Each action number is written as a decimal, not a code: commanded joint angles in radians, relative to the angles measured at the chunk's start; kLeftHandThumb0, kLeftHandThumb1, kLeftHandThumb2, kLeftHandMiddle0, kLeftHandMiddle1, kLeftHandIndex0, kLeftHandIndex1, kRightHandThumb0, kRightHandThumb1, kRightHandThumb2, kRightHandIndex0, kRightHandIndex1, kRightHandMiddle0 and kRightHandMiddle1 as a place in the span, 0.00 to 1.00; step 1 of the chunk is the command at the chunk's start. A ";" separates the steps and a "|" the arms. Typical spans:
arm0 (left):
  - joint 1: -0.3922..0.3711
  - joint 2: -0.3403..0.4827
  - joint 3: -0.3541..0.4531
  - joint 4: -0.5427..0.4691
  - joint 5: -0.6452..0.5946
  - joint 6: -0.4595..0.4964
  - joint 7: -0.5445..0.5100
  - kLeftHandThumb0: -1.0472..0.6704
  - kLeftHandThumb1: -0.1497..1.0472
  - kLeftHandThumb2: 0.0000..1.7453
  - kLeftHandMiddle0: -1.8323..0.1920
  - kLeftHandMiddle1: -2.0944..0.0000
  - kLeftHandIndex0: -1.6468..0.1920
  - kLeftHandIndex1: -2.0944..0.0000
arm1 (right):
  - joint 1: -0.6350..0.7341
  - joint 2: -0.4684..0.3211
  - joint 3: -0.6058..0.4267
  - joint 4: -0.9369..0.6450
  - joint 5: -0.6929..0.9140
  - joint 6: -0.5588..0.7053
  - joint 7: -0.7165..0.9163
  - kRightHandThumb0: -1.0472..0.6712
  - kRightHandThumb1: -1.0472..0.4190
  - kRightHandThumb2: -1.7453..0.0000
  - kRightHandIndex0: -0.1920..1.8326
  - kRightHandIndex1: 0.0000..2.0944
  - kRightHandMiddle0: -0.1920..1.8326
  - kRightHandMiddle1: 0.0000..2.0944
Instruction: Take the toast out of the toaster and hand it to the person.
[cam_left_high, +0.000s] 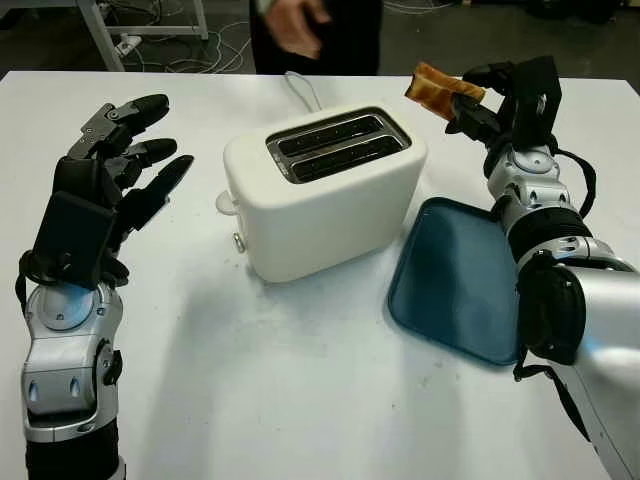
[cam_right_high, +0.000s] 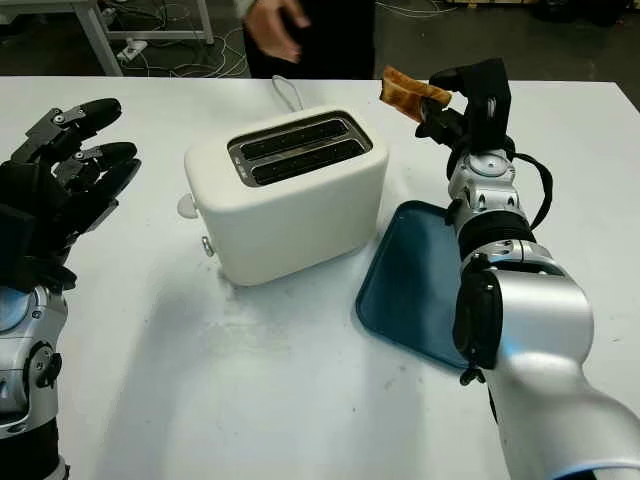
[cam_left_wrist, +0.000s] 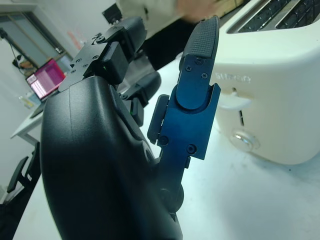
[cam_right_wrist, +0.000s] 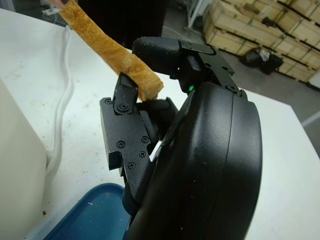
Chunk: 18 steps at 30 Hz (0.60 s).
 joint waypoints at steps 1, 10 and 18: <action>0.004 0.009 0.004 -0.001 0.000 -0.006 -0.002 0.27 0.87 0.00 0.78 0.57 0.69 0.75 | -0.019 0.006 -0.006 -0.008 0.014 -0.034 0.002 0.54 0.09 0.76 0.46 0.83 0.30 0.83; 0.009 0.009 0.007 0.002 -0.002 -0.015 -0.005 0.27 0.87 0.00 0.78 0.57 0.70 0.75 | -0.020 0.009 -0.003 -0.009 0.012 -0.030 -0.002 0.54 0.09 0.75 0.47 0.83 0.31 0.83; 0.011 0.006 0.006 -0.011 0.000 0.000 0.002 0.28 0.87 0.00 0.78 0.57 0.69 0.75 | -0.016 0.009 -0.005 -0.008 0.014 -0.036 0.006 0.54 0.09 0.75 0.47 0.83 0.30 0.83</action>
